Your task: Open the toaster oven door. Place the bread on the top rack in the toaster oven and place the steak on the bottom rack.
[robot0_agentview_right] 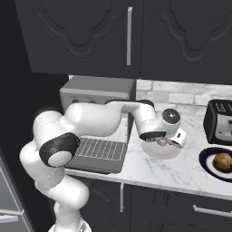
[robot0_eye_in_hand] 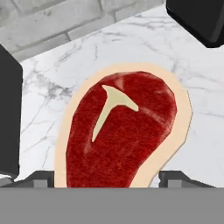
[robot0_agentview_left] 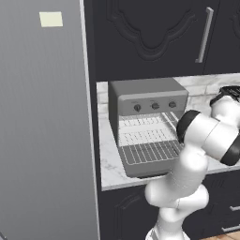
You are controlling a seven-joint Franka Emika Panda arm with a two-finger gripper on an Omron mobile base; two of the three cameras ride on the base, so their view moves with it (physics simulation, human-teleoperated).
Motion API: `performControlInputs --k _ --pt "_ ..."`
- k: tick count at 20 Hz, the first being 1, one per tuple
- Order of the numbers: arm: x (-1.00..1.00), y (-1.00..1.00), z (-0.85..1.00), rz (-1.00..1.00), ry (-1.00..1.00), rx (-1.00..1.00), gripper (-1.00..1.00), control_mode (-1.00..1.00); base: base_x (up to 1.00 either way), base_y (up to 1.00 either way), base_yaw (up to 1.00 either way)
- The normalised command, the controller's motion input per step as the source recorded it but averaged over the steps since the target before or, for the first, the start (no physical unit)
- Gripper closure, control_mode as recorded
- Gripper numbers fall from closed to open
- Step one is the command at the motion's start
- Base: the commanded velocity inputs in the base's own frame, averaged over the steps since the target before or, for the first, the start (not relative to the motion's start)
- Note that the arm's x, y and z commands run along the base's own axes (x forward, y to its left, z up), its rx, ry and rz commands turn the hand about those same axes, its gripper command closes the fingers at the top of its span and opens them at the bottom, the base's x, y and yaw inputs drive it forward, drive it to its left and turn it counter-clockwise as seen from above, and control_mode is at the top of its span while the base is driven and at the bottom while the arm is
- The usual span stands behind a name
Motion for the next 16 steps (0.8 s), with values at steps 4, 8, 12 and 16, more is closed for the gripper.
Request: performControlInputs --k 4,8,12,16 --pt "-0.88 0.02 0.53 0.05 -0.06 -0.12 1.0 -1.0 0.0 0.0 0.0" --pt "-0.77 0.26 0.65 0.13 -0.06 -0.14 1.0 -1.0 0.0 0.0 0.0" --pt "-0.81 0.53 0.66 0.18 -0.1 -0.14 1.0 -1.0 0.0 0.0 0.0" --pt "-0.78 0.76 0.65 0.17 -0.02 -0.16 1.0 -1.0 0.0 0.0 0.0"
